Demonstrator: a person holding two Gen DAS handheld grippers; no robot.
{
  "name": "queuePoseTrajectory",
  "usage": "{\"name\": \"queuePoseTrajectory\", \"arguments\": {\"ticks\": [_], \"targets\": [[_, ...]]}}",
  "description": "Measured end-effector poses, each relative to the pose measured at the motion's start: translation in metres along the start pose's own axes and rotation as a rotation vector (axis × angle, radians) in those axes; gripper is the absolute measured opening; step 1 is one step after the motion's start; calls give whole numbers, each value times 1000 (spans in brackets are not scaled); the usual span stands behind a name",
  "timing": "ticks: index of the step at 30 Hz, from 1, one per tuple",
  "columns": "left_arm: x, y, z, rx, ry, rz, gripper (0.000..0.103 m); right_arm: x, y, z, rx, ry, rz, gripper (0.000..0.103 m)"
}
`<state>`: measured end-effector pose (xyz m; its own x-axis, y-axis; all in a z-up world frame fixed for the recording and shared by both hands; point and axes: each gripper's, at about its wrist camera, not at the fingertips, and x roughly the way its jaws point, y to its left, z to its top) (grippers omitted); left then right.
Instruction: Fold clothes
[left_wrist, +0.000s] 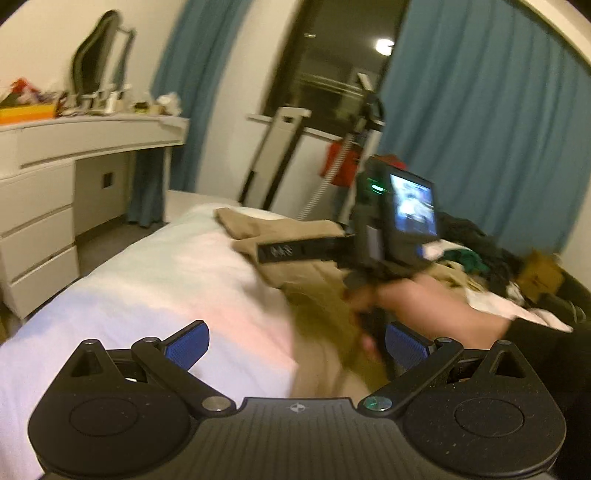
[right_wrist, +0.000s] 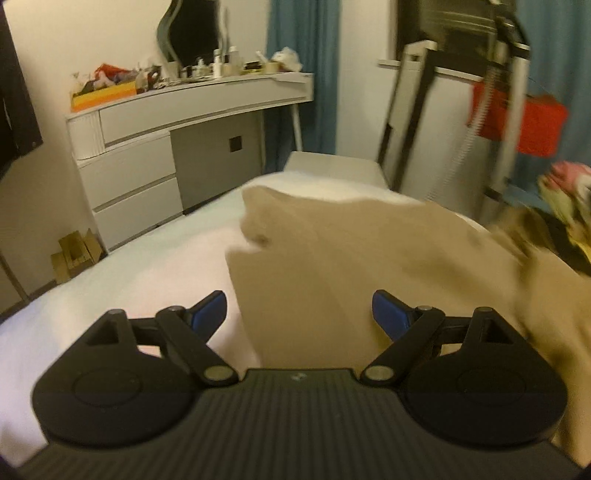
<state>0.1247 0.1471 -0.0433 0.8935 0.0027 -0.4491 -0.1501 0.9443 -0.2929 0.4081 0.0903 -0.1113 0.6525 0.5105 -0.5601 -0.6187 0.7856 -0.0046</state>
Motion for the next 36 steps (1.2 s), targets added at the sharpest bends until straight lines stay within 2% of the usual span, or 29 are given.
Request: {"name": "queuePoseTrajectory", "arguments": {"ticks": [2, 5, 6, 7, 9, 10, 13, 16, 20, 23, 27, 30, 33, 35, 36], "targets": [[10, 9, -1, -53, 20, -10, 102, 26, 9, 9, -50, 15, -3, 87], [20, 13, -3, -76, 26, -6, 102, 54, 17, 18, -88, 25, -52, 86], [21, 13, -4, -69, 23, 0, 102, 57, 15, 21, -74, 14, -55, 69], [21, 11, -5, -60, 19, 6, 102, 59, 13, 23, -52, 13, -57, 41], [20, 12, -6, -61, 6, -2, 102, 62, 8, 25, -12, 21, -81, 14], [19, 13, -5, -69, -3, -11, 102, 61, 7, 25, -9, 15, -98, 11], [11, 24, -3, -137, -30, -20, 101, 36, 3, 29, 3, -77, -157, 10], [2, 27, -1, -172, -60, -21, 101, -4, -21, 39, 91, -193, -215, 9], [-12, 20, 0, -164, -94, -63, 101, -64, -71, 43, 219, -312, -272, 9], [-21, 9, -2, -136, -106, -102, 101, -100, -118, 30, 310, -360, -328, 9], [-23, -6, -8, -98, -98, -131, 101, -128, -177, -6, 455, -374, -421, 10], [-15, -21, -13, -41, -84, -131, 102, -129, -211, -39, 539, -347, -483, 10], [-2, -33, -20, 4, -53, -132, 102, -119, -235, -68, 604, -284, -480, 12], [6, -37, -25, 9, -31, -141, 102, -110, -248, -83, 648, -226, -425, 22], [10, -38, -27, 9, -20, -147, 102, -105, -253, -88, 672, -196, -394, 49]]}}
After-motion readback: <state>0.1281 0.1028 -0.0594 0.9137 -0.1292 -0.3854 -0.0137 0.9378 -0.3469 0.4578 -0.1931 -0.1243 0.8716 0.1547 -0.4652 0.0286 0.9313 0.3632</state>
